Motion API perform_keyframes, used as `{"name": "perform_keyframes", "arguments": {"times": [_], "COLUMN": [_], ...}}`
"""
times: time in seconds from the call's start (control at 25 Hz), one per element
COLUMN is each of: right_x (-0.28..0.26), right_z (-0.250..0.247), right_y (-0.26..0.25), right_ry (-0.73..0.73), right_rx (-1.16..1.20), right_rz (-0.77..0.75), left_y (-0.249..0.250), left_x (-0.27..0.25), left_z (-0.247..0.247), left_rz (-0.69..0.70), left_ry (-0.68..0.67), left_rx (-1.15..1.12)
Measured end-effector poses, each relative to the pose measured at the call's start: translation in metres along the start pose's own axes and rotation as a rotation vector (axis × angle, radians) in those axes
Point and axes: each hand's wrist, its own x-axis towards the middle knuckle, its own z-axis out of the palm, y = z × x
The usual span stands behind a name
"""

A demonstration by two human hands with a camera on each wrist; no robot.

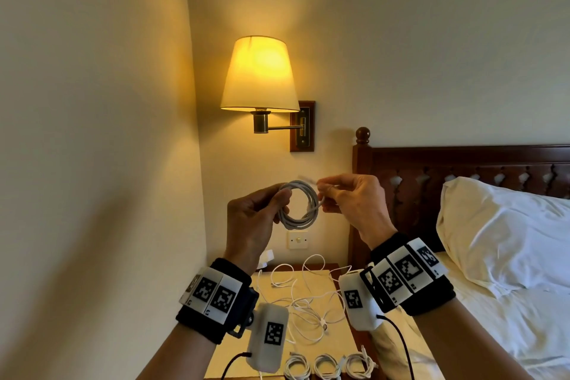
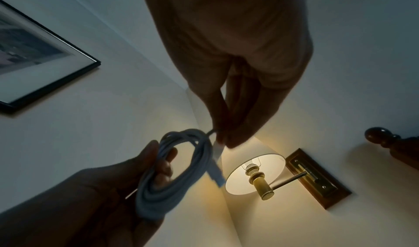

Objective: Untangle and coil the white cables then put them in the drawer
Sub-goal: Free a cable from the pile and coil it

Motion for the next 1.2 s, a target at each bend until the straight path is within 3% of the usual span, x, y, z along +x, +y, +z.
{"name": "perform_keyframes", "arguments": {"times": [0.16,0.48,0.8,0.92,1.12,1.2], "right_x": [0.006,0.007,-0.004,-0.007,-0.009,-0.01], "right_z": [-0.008,-0.016,-0.002,-0.002,0.004,0.006], "right_y": [-0.002,-0.008,-0.009,-0.009,-0.006,-0.004], "right_ry": [-0.269,-0.456,-0.419,-0.475,-0.343,-0.292], "right_rx": [-0.053,-0.1,0.235,0.126,0.119,0.104], "right_rz": [0.027,0.11,0.295,0.199,0.162,0.152], "left_y": [0.003,0.002,-0.008,-0.014,-0.018,-0.02], "left_x": [0.005,0.005,0.004,0.006,0.006,0.002], "left_z": [-0.002,0.002,0.008,0.005,0.002,0.0], "left_rz": [0.006,-0.185,-0.114,-0.098,-0.145,0.003], "left_ry": [-0.015,-0.014,0.111,0.105,0.004,0.002], "left_rx": [0.039,-0.144,-0.051,-0.031,0.001,0.135]}}
